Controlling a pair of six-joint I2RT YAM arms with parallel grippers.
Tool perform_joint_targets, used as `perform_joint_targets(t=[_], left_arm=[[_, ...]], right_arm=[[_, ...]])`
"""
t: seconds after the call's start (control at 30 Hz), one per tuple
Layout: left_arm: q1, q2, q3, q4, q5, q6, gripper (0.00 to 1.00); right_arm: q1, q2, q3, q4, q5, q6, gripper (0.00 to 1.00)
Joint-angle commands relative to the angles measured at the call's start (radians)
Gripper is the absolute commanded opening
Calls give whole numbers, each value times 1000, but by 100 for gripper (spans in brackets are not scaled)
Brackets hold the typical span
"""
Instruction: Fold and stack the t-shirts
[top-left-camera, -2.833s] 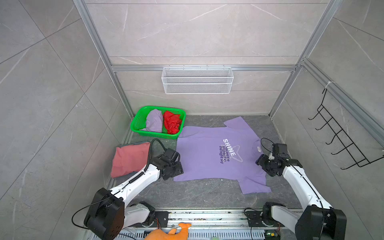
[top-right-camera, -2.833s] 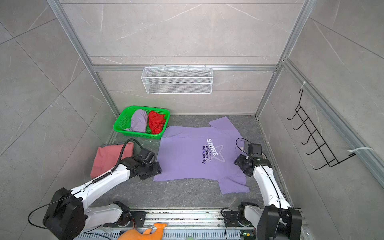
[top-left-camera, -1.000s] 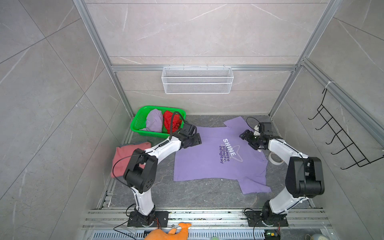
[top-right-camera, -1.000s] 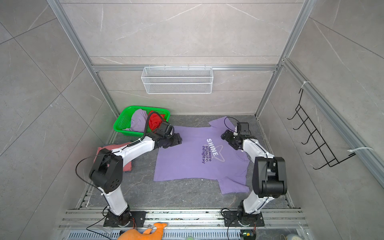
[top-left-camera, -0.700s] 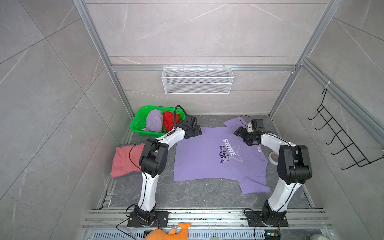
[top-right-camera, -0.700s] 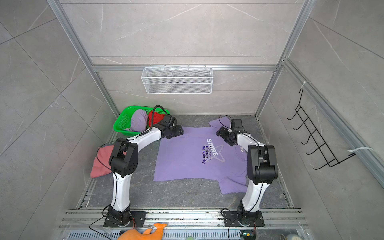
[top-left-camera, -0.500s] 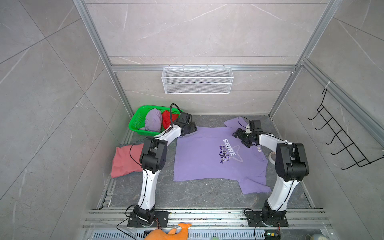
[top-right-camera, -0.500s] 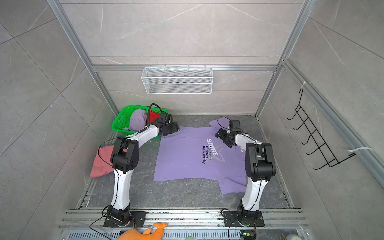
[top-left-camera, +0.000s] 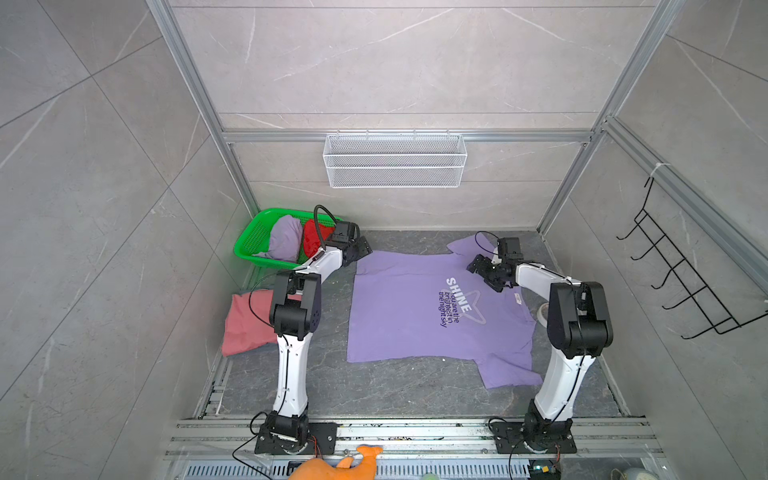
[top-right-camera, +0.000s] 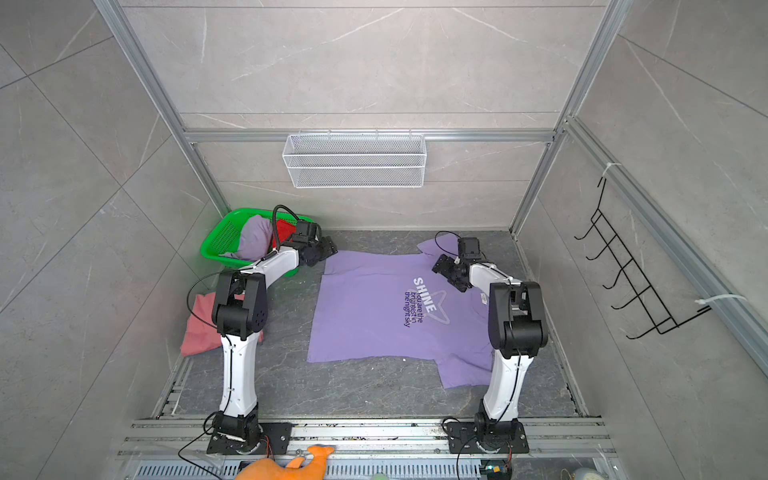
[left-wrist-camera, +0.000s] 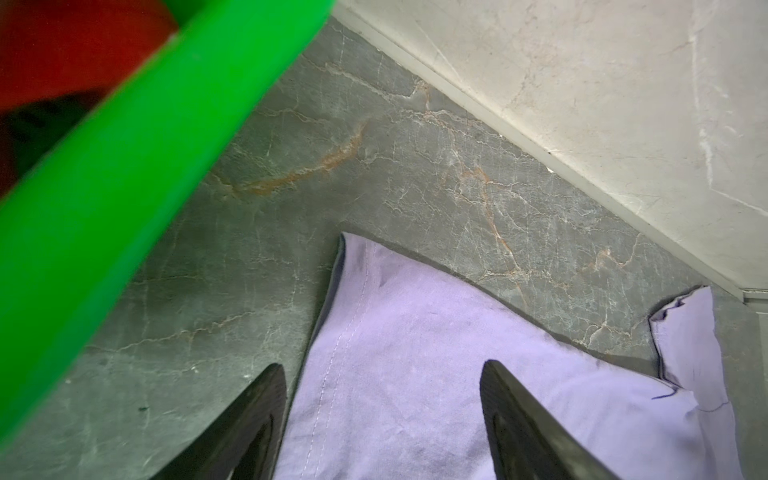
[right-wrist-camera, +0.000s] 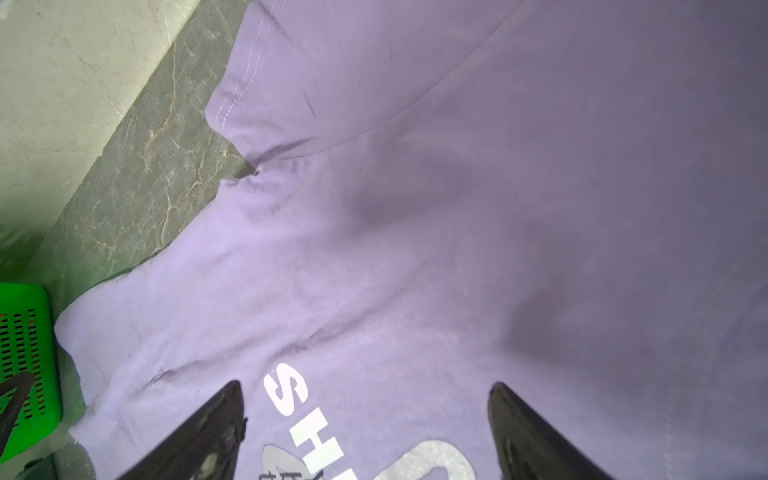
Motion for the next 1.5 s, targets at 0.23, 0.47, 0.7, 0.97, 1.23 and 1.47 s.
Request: perform_joint_targets(t=[0.23, 0.47, 0.7, 0.97, 1.23, 1.47], left_arm=[[-119, -158, -226, 105, 139, -74, 75], [-156, -136, -316, 151, 105, -161, 75], [-163, -231, -545, 171, 48, -225, 74], [-190, -426, -821, 188, 20, -240, 74], [-227, -585, -642, -17, -63, -37, 73], [-195, -384, -253, -247, -225, 185, 69]], right_arm=[[5, 92, 28, -26, -23, 23, 90], [17, 49, -67, -46, -27, 10, 89], [24, -105, -309, -50, -4, 18, 88], [25, -346, -567, -49, 19, 44, 87], [26, -549, -453, -106, 76, -68, 88], [22, -355, -99, -126, 180, -156, 89]])
